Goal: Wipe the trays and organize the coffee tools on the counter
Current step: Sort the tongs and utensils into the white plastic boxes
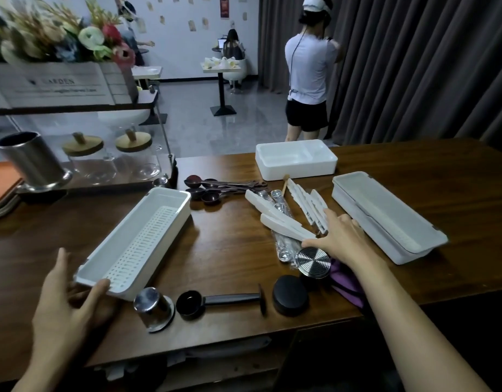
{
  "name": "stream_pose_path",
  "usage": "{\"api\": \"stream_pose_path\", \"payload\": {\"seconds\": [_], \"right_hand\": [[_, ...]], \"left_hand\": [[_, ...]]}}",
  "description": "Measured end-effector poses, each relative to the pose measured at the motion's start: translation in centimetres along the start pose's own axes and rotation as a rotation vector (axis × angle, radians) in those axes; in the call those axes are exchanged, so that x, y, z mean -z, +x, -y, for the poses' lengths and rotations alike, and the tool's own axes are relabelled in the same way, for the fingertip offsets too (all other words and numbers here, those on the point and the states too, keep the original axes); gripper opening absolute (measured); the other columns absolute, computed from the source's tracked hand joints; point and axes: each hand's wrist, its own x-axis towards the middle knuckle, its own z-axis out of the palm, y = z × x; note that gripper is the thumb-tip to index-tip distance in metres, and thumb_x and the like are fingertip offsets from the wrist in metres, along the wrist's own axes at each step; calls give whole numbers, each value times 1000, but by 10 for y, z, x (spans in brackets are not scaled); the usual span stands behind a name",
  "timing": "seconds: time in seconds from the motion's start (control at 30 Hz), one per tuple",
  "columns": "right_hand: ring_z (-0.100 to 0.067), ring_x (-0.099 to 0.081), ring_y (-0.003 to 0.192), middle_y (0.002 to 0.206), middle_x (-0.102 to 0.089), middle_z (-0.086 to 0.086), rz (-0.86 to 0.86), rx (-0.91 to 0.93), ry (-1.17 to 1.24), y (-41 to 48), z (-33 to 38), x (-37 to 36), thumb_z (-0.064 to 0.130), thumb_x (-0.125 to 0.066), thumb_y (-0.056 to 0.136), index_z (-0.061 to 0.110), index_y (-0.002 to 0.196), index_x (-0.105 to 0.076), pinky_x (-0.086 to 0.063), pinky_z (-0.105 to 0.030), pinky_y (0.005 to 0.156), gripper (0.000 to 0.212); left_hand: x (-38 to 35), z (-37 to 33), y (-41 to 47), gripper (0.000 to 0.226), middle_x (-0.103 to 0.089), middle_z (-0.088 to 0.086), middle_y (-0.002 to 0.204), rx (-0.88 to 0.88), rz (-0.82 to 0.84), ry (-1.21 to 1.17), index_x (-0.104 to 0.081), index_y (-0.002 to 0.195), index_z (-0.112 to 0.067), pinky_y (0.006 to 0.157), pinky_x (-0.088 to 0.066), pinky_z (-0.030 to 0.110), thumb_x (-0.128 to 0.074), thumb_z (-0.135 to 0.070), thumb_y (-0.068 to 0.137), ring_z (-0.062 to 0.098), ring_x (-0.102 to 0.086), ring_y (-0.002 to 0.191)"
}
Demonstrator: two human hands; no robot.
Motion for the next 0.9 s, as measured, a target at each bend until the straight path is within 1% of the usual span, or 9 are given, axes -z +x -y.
{"api": "stream_pose_path", "payload": {"seconds": [0.1, 0.13, 0.23, 0.27, 0.4, 0.5, 0.7, 0.8, 0.9], "right_hand": [[-39, -44, 132, 145, -47, -18, 39, 2, -24, 7, 3, -1, 84, -71, 58, 27, 158, -10, -43, -51, 105, 130], [-40, -43, 132, 145, -50, -17, 45, 7, -26, 8, 3, -1, 85, -70, 59, 29, 159, -6, -42, -51, 105, 131], [-41, -42, 133, 142, -54, -17, 54, 28, 7, 10, 4, -2, 78, -72, 65, 30, 159, -5, -42, -52, 105, 125], [-42, -42, 133, 143, -54, -17, 48, 35, 31, 9, 4, -1, 74, -74, 69, 30, 159, -6, -41, -52, 105, 121], [-41, -43, 136, 150, -49, -15, 28, 71, 127, 8, 4, -1, 60, -79, 74, 28, 159, -13, -39, -49, 109, 112], [-37, -47, 135, 153, -47, -10, 9, 84, 228, 9, 4, -2, 57, -82, 70, 29, 156, -20, -42, -49, 106, 110], [-34, -50, 131, 151, -48, -9, 7, 66, 279, 6, 5, -4, 59, -83, 68, 33, 154, -23, -43, -51, 105, 108], [-33, -51, 129, 148, -49, -10, 0, 79, 258, 4, 8, -3, 59, -83, 69, 32, 152, -26, -44, -50, 104, 104], [-32, -50, 130, 146, -48, -11, -18, 114, 272, 2, 13, -2, 56, -82, 72, 29, 151, -30, -43, -47, 104, 97]], "left_hand": [[-1, 11, 1, 95, -39, -33, 143, 76, 37, 29, -16, 159, -42, 97, -50, 44, -76, -25, 88, 20, -60, 107], [0, 13, 2, 94, -40, -30, 146, 88, 53, 41, -17, 160, -41, 97, -50, 40, -76, -26, 88, 19, -60, 106], [1, 10, 1, 91, -41, -6, 156, 89, 62, 79, -23, 161, -35, 93, -44, 21, -77, -24, 88, 13, -57, 108], [1, 7, 0, 91, -41, -5, 157, 89, 65, 86, -23, 161, -34, 93, -43, 22, -77, -25, 87, 9, -55, 110], [4, 1, 1, 93, -37, -16, 155, 87, 78, 79, -20, 161, -37, 98, -41, 29, -71, -44, 83, -5, -44, 119], [2, -1, 0, 94, -34, -22, 149, 78, 89, 40, -20, 161, -38, 98, -40, 29, -67, -52, 80, -12, -41, 115], [3, 2, 1, 95, -38, -13, 155, 73, 112, 64, -15, 160, -44, 95, -42, 32, -71, -58, 85, 3, -49, 114], [2, 0, 2, 95, -39, -11, 156, 60, 122, 67, -16, 160, -44, 96, -42, 31, -70, -62, 84, 2, -47, 117], [1, -2, 5, 95, -40, -11, 151, 59, 163, 79, -15, 158, -51, 94, -43, 32, -68, -70, 81, 8, -51, 118]]}}
